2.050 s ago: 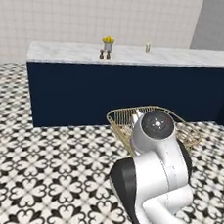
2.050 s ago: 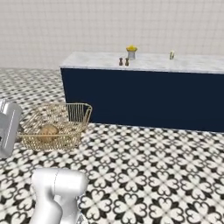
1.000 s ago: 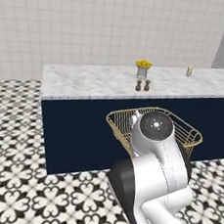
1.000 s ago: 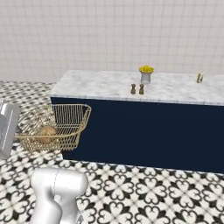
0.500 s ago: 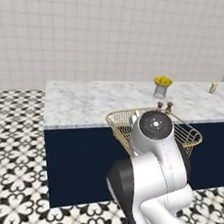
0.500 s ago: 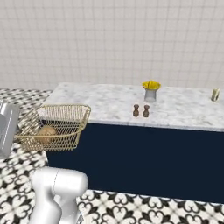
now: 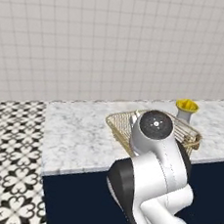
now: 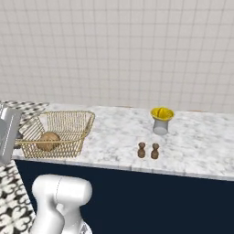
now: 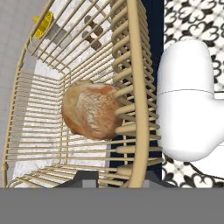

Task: Open the cabinet, pick up the bread from the cabinet and place it in the basket. Then move the basket to the dining counter.

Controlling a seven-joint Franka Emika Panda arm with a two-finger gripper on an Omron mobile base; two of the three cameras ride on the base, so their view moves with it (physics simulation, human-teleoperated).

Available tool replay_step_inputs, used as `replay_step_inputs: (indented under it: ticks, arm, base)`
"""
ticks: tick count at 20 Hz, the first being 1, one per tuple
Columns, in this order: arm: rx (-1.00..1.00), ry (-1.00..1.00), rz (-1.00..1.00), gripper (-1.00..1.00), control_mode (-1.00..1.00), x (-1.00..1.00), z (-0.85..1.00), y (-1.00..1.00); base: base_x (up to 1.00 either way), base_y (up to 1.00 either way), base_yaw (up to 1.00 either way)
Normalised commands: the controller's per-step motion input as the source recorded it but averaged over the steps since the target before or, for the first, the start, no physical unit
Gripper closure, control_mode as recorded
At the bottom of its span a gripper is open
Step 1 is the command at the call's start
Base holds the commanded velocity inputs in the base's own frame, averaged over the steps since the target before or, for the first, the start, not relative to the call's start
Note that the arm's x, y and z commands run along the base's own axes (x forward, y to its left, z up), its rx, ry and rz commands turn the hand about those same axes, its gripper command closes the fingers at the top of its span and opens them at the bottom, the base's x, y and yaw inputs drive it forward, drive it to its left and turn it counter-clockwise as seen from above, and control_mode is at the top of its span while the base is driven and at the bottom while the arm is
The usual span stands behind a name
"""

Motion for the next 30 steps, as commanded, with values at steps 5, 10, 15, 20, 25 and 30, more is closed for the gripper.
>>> replay_step_inputs:
  ticks: [5,10,15,20,25,30]
  arm:
    - [0.07,-0.01,0.05,1.00,-1.00,0.60,-0.28,-0.02]
    - [0.15,0.00,0.16,1.00,-1.00,1.00,-0.70,-0.17]
    - [0.14,-0.01,0.21,1.00,-1.00,1.00,-0.79,-0.17]
    - [0.00,-0.03,-0.02,1.00,-1.00,0.97,-0.47,0.37]
    - [-0.05,0.01,-0.23,1.00,-1.00,0.97,-0.30,0.86]
    - [-0.02,0.07,-0.17,1.00,-1.00,0.76,-0.24,0.38]
  base:
    - [0.40,0.00,0.02]
    - [0.00,0.00,0.00]
    - [0.00,0.00,0.00]
    - [0.00,0.00,0.00]
    - [0.00,0.00,0.00]
    - [0.00,0.00,0.00]
